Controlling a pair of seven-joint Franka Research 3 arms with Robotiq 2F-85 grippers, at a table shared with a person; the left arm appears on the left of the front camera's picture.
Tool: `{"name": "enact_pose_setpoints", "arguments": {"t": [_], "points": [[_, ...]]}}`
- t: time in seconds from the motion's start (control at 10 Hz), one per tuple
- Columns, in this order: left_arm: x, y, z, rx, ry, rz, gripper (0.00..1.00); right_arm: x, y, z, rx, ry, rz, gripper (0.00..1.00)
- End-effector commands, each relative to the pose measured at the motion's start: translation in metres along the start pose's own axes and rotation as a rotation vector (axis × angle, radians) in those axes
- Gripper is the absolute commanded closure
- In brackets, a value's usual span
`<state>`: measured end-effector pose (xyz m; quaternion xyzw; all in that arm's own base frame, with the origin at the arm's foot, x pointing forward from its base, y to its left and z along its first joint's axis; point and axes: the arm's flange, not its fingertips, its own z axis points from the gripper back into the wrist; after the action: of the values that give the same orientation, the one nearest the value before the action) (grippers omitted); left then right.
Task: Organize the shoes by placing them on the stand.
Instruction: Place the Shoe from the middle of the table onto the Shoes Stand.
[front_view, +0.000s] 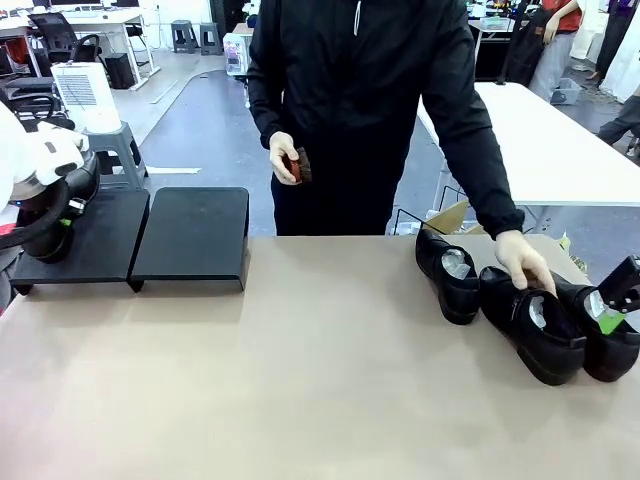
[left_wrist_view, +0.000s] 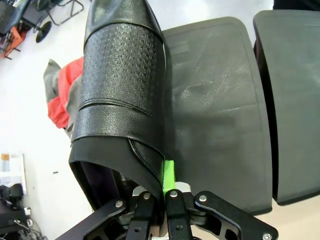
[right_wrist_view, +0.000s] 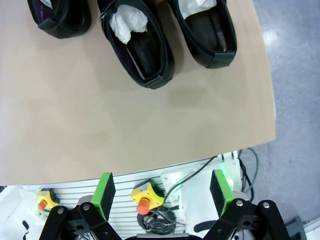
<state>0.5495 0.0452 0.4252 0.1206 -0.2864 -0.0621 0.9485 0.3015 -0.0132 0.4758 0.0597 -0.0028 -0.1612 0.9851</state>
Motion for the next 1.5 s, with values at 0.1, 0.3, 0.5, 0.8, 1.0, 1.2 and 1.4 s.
{"name": "enact_pose_setpoints", "arguments": {"t": [0.1,0.3,0.5,0.8,1.0,1.2,1.4], "points": [[-0.004,0.006,0.002,0.014,0.018,0.006,1.00,0.000,0.001,0.001,-0.001,-0.004,0.006,0.00],[-0.007,0.008,0.003,0.026,0.026,0.022,1.00,0.000,0.001,0.001,-0.001,-0.004,0.006,0.00],[-0.011,0.006,0.000,0.013,0.031,0.030,1.00,0.000,0.001,0.001,-0.001,-0.004,0.006,0.00],[-0.015,0.007,-0.004,0.014,0.036,0.043,1.00,0.000,0.001,0.001,-0.001,-0.004,0.006,0.00],[-0.016,0.007,-0.004,0.018,0.032,0.050,0.71,0.000,0.001,0.001,-0.001,-0.004,0.006,0.00],[-0.015,0.011,-0.005,0.030,0.017,0.079,0.33,0.000,0.001,0.001,-0.001,-0.004,0.006,0.00],[-0.014,0.015,0.001,0.038,0.011,0.110,0.28,0.000,0.001,0.001,-0.001,-0.004,0.006,0.00]]}}
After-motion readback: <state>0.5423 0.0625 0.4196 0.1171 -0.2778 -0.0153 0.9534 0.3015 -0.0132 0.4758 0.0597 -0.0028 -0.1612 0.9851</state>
